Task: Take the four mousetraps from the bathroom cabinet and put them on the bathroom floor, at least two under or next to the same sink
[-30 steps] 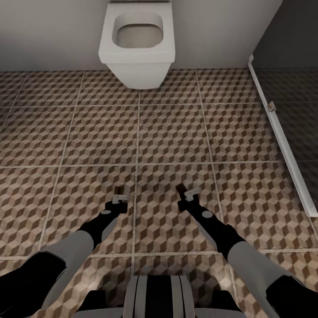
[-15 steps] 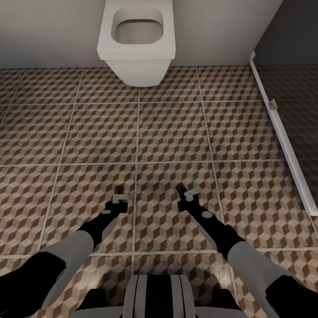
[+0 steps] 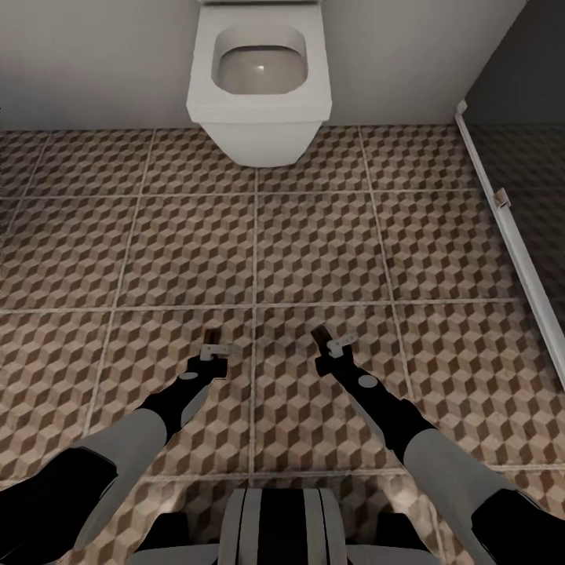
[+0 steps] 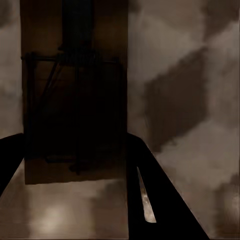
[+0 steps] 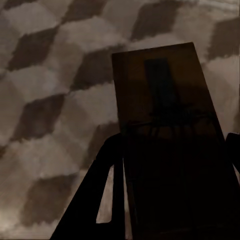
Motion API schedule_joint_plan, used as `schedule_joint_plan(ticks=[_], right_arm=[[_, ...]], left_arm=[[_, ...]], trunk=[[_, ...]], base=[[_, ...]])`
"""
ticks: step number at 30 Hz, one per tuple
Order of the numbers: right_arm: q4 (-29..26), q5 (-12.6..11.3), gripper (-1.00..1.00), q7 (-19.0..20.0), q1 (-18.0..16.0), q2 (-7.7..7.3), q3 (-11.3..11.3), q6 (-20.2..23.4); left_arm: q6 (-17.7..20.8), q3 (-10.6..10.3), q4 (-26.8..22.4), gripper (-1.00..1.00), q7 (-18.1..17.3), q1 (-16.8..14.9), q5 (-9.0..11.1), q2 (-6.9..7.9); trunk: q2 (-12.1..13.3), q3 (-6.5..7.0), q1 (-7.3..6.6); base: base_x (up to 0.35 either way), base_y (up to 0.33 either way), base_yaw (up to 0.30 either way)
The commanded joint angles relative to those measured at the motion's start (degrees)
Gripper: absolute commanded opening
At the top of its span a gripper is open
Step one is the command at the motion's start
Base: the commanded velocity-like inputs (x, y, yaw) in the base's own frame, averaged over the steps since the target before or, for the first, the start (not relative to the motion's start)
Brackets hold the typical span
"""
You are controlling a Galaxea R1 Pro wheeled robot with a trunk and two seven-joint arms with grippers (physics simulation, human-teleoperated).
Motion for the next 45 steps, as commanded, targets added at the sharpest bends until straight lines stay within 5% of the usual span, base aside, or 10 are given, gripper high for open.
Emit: schedule_joint_plan(ticks=[1,16,45], right_arm=[[0.0,-0.7,-1.00,0.2,0.0,-0.07,0.3,-0.2],[0.1,-0.7,-1.00,0.2,0.0,-0.07,0.3,-0.2],[0.1,-0.6,-1.00,0.2,0.0,-0.07,0.3,-0.2]], left_arm=[[-0.1,-0.5,0.0,-1.00,0.3,0.0,0.6,0.01],[-0.1,-0.5,0.1,-1.00,0.3,-0.1,0.5,-0.08],[0.0,-0.5,0.4,-1.00,0.3,0.0,0.6,-0.61]], trunk=[[0.0,-0.03,0.02],[0.0,-0.03,0.02],[0.0,-0.03,0.02]], base=[[0.256,0.231,0.000],[0.267,0.199,0.000],[0.173,-0.134,0.000]])
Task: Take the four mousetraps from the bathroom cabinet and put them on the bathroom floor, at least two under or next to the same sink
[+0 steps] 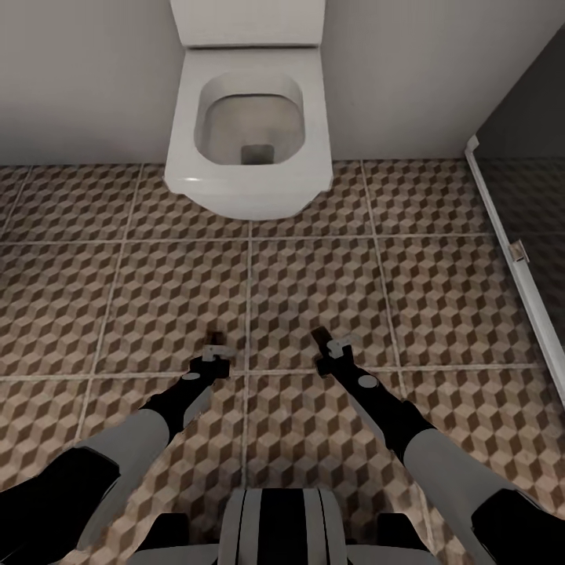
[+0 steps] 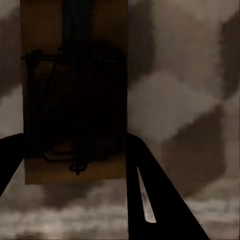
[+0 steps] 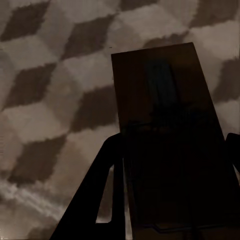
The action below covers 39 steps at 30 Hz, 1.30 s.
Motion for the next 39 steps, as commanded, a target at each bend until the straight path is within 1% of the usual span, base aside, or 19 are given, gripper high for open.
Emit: schedule_joint_plan(ticks=[1,5,10,17,23,27,39], right_arm=[[0.1,-0.7,-1.00,0.1,0.0,-0.07,0.3,-0.2],[0.2,-0.6,-1.00,-0.2,0.0,0.06,0.3,-0.2],[1.3,-0.5,-1.00,-0.3,0.0,0.57,0.3,-0.3],[1.9,-0.5,-1.00,-0.4,0.0,0.71,0.3,-0.2],[5.5,-0.4,-1.00,-0.3,0.0,1.08,0.3,-0.8],[7.2,-0.3,-1.00,-0.4,0.0,1.49,0.3,-2.5],[7.8,-0.4,-1.00,-0.3,0.0,1.58,0.3,-3.1]], left_arm=[[-0.1,-0.5,0.0,-1.00,0.3,0.0,0.5,0.01],[-0.1,-0.5,0.0,-1.00,0.3,0.0,0.5,0.01],[-0.2,-0.5,0.0,-1.00,0.3,0.0,0.5,0.01],[-0.2,-0.5,0.0,-1.00,0.3,0.0,0.5,0.01],[-0.2,-0.5,0.0,-1.00,0.3,0.1,0.5,0.01],[-0.2,-0.5,0.0,-1.00,0.3,0.2,0.5,0.01],[-0.2,-0.5,0.3,-1.00,0.3,0.3,0.5,0.01]], trunk=[[0.0,-0.02,0.01],[0.0,-0.02,0.01],[0.0,-0.02,0.01],[0.0,-0.02,0.01],[0.0,-0.02,0.01],[0.0,-0.02,0.01],[0.0,-0.02,0.01]], base=[[0.139,0.131,0.000],[0.108,0.071,0.000],[0.026,0.015,0.000],[0.004,0.002,0.000],[0.000,0.000,0.000],[0.000,0.000,0.000],[0.000,0.000,0.000]])
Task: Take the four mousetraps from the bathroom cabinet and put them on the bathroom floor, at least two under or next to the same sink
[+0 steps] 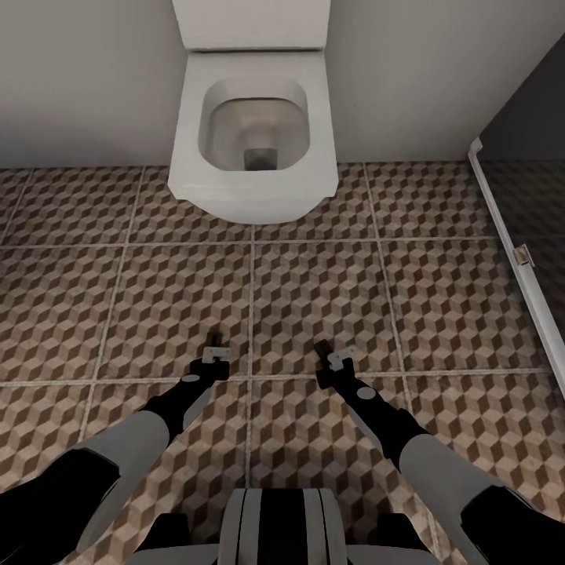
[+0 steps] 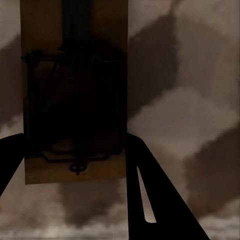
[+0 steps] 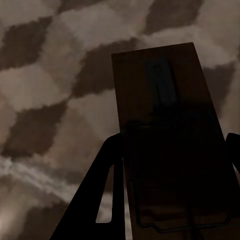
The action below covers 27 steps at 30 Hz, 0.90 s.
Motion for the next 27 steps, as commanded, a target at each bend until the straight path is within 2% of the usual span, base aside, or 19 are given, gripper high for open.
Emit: schedule_joint_plan(ticks=[1,10,27], right_arm=[[0.1,-0.7,-1.00,0.3,-0.1,-0.02,0.3,-0.3],[-0.1,-0.9,-1.00,0.6,-0.1,-0.08,0.2,-2.3],[-0.1,-1.0,-1.00,0.7,-0.1,-0.09,0.2,-3.9]], left_arm=[[-0.1,-0.5,0.0,-1.00,0.3,0.0,0.5,0.02],[-0.1,-0.5,0.8,-1.00,0.3,0.0,0.5,0.02],[-0.1,-0.5,0.9,-1.00,0.2,0.0,0.5,-0.02]], trunk=[[0.0,-0.02,-0.01],[0.0,-0.02,-0.01],[0.0,-0.02,-0.01]], base=[[0.000,0.000,0.000],[0.016,0.000,0.000],[0.123,0.000,0.000]])
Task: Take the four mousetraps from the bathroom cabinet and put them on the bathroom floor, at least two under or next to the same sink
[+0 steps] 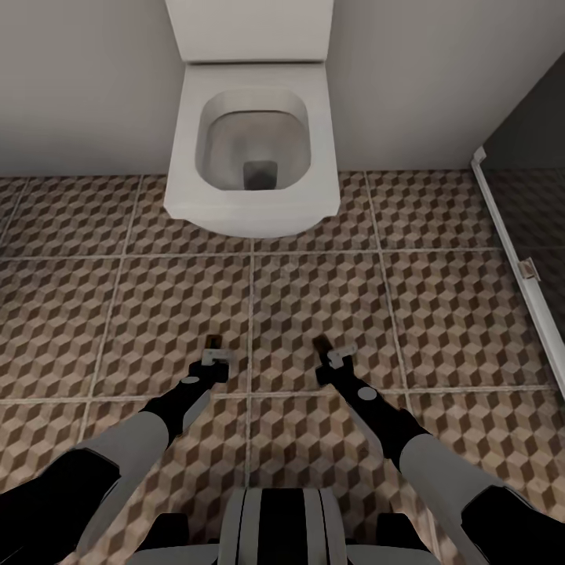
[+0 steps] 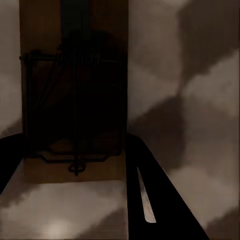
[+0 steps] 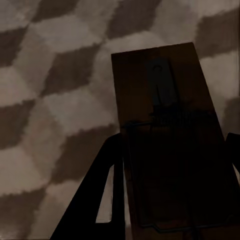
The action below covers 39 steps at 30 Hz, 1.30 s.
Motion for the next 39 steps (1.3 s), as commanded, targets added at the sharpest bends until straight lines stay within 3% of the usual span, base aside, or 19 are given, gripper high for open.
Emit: schedule_joint_plan(ticks=[1,39], right_arm=[[0.1,-0.7,-1.00,0.3,-0.1,-0.02,0.3,-0.3],[0.2,-0.6,-1.00,0.3,-0.1,-0.02,0.3,-0.3]], left_arm=[[-0.1,-0.6,0.0,-1.00,0.4,0.0,0.5,0.03],[-0.2,-0.6,1.5,-1.00,0.4,0.1,0.5,-0.03]], trunk=[[0.0,-0.02,0.02],[0.0,-0.02,0.02]], base=[[0.175,0.000,0.000],[0.199,0.041,0.000]])
